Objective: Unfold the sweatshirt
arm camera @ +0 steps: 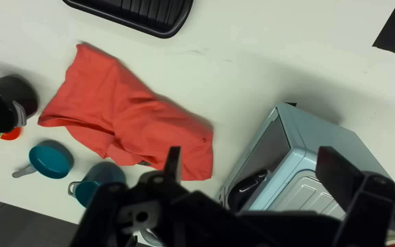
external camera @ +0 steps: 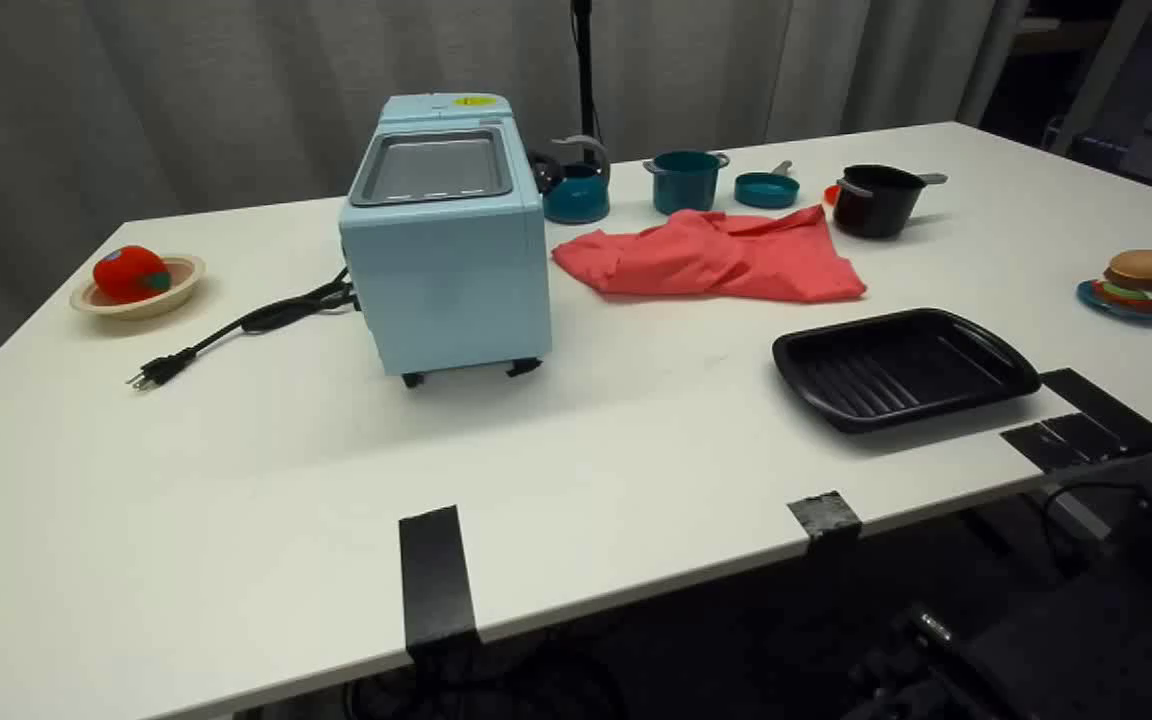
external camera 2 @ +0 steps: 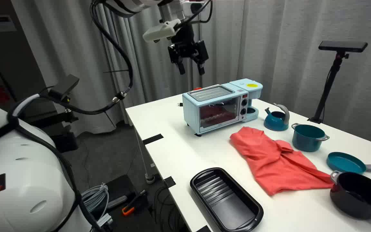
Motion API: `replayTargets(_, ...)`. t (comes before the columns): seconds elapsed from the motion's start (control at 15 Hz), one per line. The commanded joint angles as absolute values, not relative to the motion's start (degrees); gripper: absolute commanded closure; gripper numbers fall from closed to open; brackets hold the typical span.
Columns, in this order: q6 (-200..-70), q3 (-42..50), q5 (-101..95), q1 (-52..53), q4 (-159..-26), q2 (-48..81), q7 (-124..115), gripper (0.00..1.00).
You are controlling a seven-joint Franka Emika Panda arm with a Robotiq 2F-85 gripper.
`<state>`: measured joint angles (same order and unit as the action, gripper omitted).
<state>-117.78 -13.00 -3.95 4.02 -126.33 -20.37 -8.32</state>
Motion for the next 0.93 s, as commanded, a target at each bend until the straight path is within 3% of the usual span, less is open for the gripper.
replayTargets(0.0,-117.64,-12.07,-4.38,5.11,-126.21,-20.16,-8.66,0.0)
replayTargets(0.87,-118.93,-10.62,-4.84,4.18,-125.02,-16.95,-7.42,0.0)
